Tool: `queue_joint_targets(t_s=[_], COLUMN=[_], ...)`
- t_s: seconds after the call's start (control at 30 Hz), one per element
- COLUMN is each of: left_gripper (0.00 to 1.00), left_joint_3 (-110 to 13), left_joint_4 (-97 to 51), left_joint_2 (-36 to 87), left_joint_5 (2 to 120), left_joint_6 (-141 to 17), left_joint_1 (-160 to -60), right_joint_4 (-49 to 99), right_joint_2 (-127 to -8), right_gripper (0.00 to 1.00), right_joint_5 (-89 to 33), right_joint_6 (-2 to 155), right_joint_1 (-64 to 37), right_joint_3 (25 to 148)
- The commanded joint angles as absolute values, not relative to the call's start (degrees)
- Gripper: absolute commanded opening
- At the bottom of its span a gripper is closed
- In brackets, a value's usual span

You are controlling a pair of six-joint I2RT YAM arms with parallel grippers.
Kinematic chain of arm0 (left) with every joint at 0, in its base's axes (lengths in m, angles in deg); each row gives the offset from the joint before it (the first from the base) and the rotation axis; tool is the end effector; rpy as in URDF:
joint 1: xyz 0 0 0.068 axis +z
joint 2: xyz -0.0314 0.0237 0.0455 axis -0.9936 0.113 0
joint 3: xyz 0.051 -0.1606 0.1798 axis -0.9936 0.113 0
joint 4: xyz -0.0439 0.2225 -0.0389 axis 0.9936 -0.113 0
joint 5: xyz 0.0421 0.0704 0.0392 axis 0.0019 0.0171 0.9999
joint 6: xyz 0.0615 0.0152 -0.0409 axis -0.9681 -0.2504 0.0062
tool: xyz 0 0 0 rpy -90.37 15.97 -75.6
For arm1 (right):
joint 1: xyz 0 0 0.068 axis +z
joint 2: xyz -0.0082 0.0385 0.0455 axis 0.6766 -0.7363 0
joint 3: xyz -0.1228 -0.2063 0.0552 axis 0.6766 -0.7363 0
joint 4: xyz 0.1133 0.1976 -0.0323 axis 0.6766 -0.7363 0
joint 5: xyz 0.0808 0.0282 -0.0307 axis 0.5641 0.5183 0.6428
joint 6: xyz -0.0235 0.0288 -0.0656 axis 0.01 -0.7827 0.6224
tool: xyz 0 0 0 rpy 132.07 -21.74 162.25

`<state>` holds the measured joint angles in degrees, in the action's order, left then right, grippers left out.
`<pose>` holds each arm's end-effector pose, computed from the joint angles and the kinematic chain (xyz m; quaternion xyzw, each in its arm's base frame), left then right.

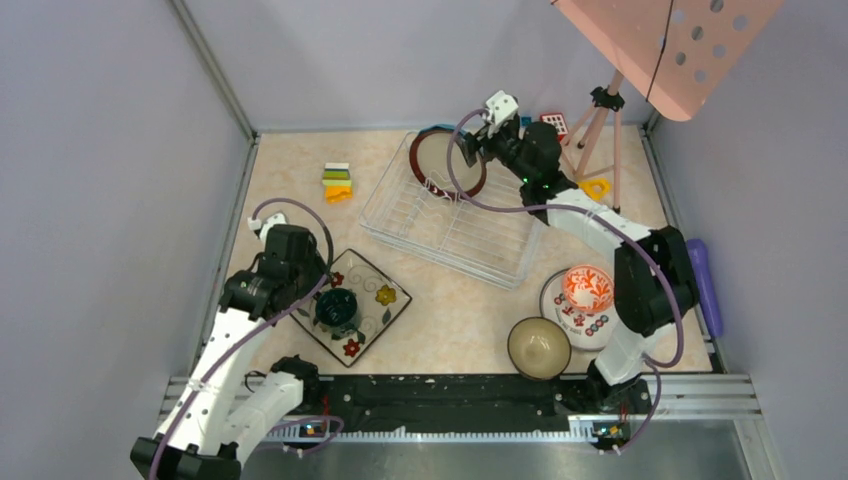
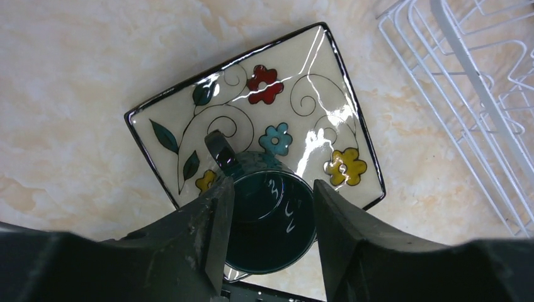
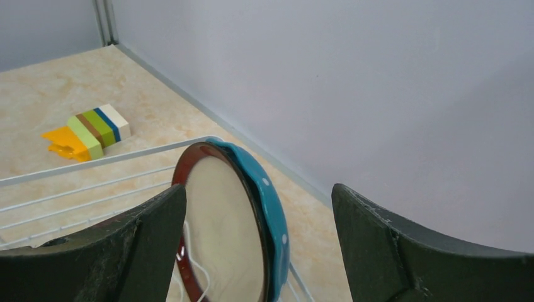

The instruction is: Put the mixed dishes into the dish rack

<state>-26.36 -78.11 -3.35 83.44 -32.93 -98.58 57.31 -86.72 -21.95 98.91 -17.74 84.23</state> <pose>0.1501 -0.0241 0.2544 -0.2448 0.8987 -0.0552 0.3596 0.3683 0.1871 0.3160 -0.3140 0.6005 0.1403 0.7219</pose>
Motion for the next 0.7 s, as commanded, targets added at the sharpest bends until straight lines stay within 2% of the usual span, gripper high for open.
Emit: queue_joint_targets(t_s=[0.0,0.1,0.17,0.2,0.33,0.5,0.67], left_gripper=[0.5,0.37,0.33,0.33,0.49,0.52,0.49], left_joint_3=[-25.6,-24.6,-24.2,-24.4,-24.4,-25.3,-21.4], left_joint_4=[-80.9,-81.2,-81.7,-82.3,-86.6,-94.6,-90.4], left_joint_2=[-3.3,-3.2,-3.4,-3.4,-1.8,3.1,3.3], left_joint_5=[82.1,80.3,80.8,80.8,82.6,83.7,77.9], left_joint_6=[-30.8,-31.5,-31.4,-31.1,-26.0,-21.7,-21.4], left_joint_1=[-98.0,-98.0,-98.0,-98.0,-98.0,-98.0,-98.0], right_joint_4=[56.7,57.9,58.2,57.9,54.7,50.9,49.3], right_joint_2=[-78.4,-74.5,-72.3,-71.2,-67.6,-63.9,-62.1], right_gripper=[0.83,0.83,0.83,0.83,0.83,0.83,0.83], right_joint_5=[-20.9,-20.8,-20.8,-20.6,-20.1,-21.9,-22.4], right_joint_6=[91.2,88.6,87.1,86.2,84.0,83.9,81.5], right_joint_1=[-17.2,-16.4,-16.0,-15.9,-15.7,-15.7,-15.6], right_joint_3=[80.4,75.6,73.1,72.2,70.2,69.2,68.2])
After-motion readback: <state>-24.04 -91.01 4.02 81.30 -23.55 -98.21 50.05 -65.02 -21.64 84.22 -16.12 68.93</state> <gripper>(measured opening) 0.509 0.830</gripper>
